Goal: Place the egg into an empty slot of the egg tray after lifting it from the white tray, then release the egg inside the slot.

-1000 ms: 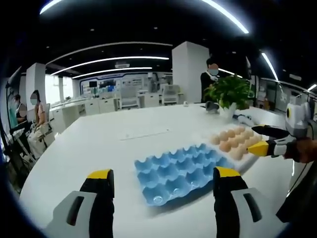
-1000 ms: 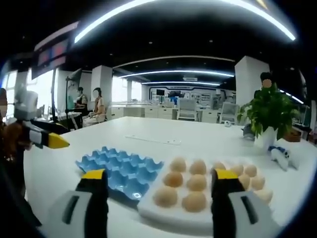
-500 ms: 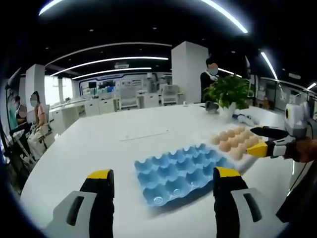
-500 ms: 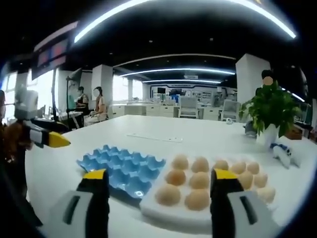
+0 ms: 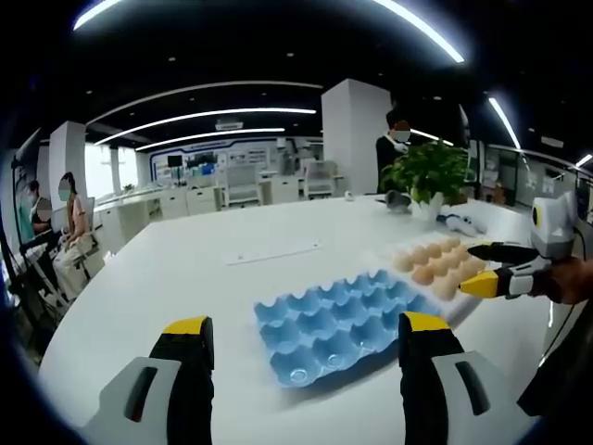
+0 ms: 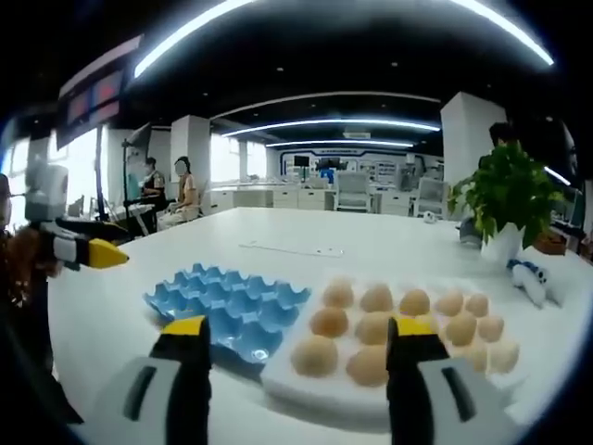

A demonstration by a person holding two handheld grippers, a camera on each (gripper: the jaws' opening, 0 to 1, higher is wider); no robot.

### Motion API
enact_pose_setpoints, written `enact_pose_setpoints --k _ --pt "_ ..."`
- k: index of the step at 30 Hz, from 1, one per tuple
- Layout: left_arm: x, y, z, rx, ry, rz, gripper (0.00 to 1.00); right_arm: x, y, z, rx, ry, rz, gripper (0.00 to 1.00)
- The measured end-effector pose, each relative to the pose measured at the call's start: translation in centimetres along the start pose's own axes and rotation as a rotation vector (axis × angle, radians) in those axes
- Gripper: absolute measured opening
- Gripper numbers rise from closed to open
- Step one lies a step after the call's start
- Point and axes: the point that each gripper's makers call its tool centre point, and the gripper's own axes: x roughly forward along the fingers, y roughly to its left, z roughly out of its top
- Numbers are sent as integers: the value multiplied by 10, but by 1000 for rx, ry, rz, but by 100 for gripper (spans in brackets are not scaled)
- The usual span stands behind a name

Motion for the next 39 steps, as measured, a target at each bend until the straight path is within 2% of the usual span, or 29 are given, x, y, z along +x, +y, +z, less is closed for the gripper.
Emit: enact_pose_setpoints --k 3,4,5,6,8,10,11,13,14,19,22,24,26,27,30,34,39 --pt "-1 -1 -1 -5 4 -2 83 5 9 -5 129 24 58 55" --pt "-1 -1 -2 -4 5 -1 83 9 10 -13 139 74 64 46" --pt "-1 -1 -2 -4 6 -1 83 10 9 -13 128 79 61 42" --pt "-1 -1 -2 -4 5 -1 83 12 4 -14 74 82 37 42" --pt "-1 -1 -2 -6 6 -4 83 17 -6 -7 -16 49 -2 49" --pt "-2 -1 -1 -2 0 -5 83 22 -10 -8 -5 50 -14 52" --pt "-2 -2 -1 -3 0 -5 83 23 -11 -10 2 63 -10 49" --pt "-2 0 -2 -11 -1 -5 83 26 -10 -28 70 155 15 38" --pt "-2 -1 -2 -16 -3 -8 83 28 -10 -33 79 173 23 35" --pt "-3 1 -3 -14 -2 -9 83 32 -12 -44 36 225 25 31" --pt "-2 2 -4 -11 3 -8 83 35 -17 -44 -9 253 9 26" --pt "-2 3 -5 -13 3 -9 83 36 -16 -44 -1 262 16 26" --pt "-1 2 -6 -11 4 -11 83 35 -14 -47 -118 290 47 26" --pt "0 2 -7 -11 8 -13 83 36 -13 -47 -206 291 59 26" --pt "0 1 -9 -12 13 -21 83 37 -13 -47 -172 298 65 26" --pt "-1 -2 -14 10 22 -40 84 35 -13 -47 -168 285 69 25" --pt "-3 -3 -18 21 34 -50 87 33 -14 -45 -88 277 85 25"
